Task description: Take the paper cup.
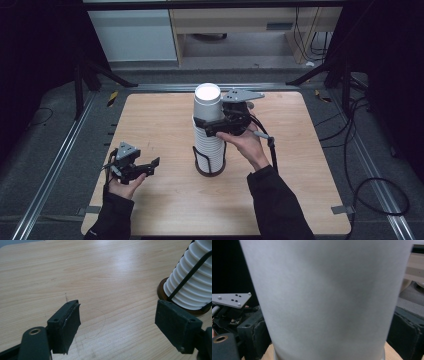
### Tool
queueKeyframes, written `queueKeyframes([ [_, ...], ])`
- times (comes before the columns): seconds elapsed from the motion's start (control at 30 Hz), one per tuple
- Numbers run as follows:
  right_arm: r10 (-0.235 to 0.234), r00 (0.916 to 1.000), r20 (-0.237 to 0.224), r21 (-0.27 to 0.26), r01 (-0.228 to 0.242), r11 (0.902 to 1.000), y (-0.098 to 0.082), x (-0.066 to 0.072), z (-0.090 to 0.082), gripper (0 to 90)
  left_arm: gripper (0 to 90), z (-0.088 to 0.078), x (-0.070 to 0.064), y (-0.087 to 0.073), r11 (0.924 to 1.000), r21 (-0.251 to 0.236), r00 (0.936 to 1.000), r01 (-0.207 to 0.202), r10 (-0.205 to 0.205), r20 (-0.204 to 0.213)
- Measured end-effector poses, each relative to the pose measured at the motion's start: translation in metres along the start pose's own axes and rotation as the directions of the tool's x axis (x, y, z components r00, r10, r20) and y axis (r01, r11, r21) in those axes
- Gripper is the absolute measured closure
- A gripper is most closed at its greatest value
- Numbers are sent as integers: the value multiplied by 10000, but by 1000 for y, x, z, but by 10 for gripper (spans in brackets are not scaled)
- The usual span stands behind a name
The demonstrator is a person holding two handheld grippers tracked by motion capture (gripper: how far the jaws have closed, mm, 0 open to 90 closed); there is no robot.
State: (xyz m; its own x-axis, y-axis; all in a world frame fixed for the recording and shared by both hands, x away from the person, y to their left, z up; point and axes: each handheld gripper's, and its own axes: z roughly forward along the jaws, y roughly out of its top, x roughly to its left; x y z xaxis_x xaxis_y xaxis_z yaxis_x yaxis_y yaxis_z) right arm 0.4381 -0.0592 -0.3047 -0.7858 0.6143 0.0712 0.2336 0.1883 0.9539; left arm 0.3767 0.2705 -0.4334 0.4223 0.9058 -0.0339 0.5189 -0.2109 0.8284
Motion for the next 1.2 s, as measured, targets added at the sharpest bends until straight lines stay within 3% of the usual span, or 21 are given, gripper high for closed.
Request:
queueKeyframes([
  [0.27,-539,9984,174,-36,540,9985,1,4,-1,116,197,0,0,0,10000,15,10000,-10,10,-6],
  [0.67,-638,9978,157,384,632,9973,7,6,0,119,196,-1,1,0,10000,26,10000,-3,3,10],
  [1.2,-691,9976,85,300,689,9972,7,5,0,119,192,0,1,0,10000,39,10000,12,-12,35],
])
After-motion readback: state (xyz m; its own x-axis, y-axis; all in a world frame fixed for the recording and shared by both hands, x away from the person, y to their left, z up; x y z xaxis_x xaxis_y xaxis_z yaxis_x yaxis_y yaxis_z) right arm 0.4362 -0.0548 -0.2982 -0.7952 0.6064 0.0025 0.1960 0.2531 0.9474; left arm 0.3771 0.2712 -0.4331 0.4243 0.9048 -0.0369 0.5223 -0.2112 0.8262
